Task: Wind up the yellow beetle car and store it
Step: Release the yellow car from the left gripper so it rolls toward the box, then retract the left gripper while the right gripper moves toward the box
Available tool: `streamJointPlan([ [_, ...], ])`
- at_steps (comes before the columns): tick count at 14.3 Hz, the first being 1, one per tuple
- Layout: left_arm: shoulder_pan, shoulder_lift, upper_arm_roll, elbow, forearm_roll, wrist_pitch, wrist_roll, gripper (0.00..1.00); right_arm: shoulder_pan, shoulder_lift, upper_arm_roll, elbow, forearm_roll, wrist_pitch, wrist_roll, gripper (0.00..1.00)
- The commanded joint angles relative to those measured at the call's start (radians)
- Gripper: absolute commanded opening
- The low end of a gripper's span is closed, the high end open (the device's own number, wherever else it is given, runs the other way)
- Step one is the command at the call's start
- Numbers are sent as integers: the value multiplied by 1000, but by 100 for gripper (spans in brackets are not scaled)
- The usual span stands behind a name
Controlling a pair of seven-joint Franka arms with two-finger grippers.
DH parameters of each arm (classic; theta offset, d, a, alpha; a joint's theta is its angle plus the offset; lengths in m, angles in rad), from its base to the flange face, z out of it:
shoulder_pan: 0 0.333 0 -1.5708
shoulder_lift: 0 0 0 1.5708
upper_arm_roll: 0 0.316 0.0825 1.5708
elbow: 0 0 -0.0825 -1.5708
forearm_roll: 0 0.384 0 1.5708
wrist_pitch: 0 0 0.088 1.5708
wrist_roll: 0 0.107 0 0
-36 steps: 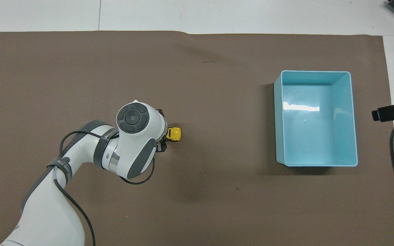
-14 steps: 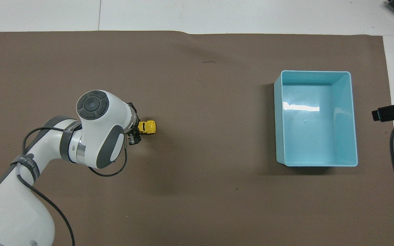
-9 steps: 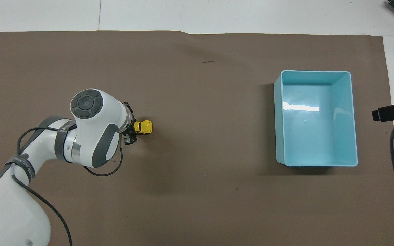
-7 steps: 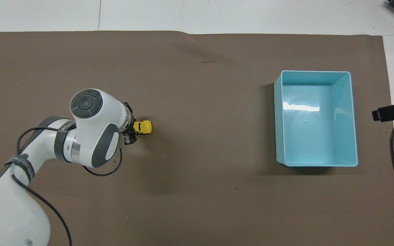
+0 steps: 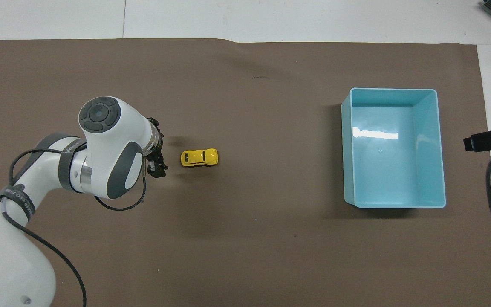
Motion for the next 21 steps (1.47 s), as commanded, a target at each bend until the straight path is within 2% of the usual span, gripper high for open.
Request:
streamJointPlan([
  [1,9,1,-4,21,9,-26,20,100,-4,-12,0,-8,14,13,20,100],
  [11,38,-22,-1,92,9,-27,201,100,-3,-13,9,-7,13,13,12,100],
  [16,56,-82,1,93,9,-38,483,100,8,-13,11,-7,20,-2,7,100],
  [21,122,-160,-1,93,8,-119,759,100,11,-18,14,-8,49,-4,-19,100],
])
